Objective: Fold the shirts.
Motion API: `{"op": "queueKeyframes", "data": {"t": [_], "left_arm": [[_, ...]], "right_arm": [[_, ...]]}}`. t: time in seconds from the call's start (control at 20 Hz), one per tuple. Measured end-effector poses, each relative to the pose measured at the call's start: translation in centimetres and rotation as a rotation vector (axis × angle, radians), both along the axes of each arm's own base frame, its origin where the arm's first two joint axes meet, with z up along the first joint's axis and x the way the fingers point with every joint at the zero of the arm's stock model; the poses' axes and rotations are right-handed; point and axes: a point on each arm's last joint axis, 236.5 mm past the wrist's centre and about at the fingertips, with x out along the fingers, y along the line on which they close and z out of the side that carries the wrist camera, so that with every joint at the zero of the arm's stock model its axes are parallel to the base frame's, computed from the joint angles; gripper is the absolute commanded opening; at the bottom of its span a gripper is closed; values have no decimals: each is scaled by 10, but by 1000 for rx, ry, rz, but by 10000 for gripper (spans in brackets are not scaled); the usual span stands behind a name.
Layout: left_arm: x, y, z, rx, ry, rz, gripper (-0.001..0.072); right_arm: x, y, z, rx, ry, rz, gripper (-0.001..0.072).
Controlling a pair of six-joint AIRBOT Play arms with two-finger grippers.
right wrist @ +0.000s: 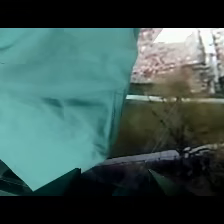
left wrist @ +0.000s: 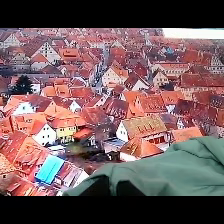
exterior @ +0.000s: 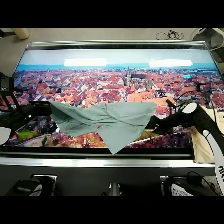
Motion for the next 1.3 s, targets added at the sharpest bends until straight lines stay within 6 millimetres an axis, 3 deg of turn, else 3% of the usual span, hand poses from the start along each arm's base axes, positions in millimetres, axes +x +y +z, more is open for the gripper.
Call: {"op": "queueKeyframes", "data": {"t": [0.15, 0.2, 0.3, 0.45, 0.55, 0.65, 0.75, 0.8, 0.85, 0.9, 1.0, 1.1, 1.2, 1.3], "left_arm": [[-1, -1, 3, -3, -8, -1, 25], [-2, -1, 4, -6, -11, -2, 25], [-5, -1, 7, -7, -9, -4, 26], [-8, -1, 20, -6, -28, -7, 25], [-7, 0, 42, -7, -69, -9, 25], [-7, 1, 94, -7, -160, -11, 24], [-14, 3, 183, -25, -323, -5, 24], [-26, 5, 240, -45, -436, 1, 25], [-44, 9, 291, -62, -542, 9, 25], [-67, 14, 341, -72, -649, 16, 24], [-114, 22, 409, -96, -800, 24, 24], [-144, 29, 441, -101, -874, 35, 24], [-148, 35, 442, -72, -858, 57, 24], [-135, 42, 430, -30, -801, 84, 24]], "right_arm": [[-6, 31, -15, 17, -17, 18, 489], [-4, 38, -21, 6, -29, 12, 461], [3, 47, -31, -6, -41, -29, 49], [19, 53, -28, -8, -84, -58, 22], [42, 55, 8, 15, -180, -22, 22], [79, 42, 89, 18, -392, -2, 22], [110, 7, 219, -52, -736, -27, 22], [109, -18, 299, -130, -947, -57, 22], [95, -40, 374, -220, -1150, -96, 23], [67, -58, 447, -314, -1347, -142, 23], [-7, -78, 554, -439, -1647, -243, 23], [-65, -85, 607, -493, -1804, -322, 23], [-90, -89, 617, -533, -1828, -344, 23], [-93, -93, 615, -558, -1805, -347, 23]]}}
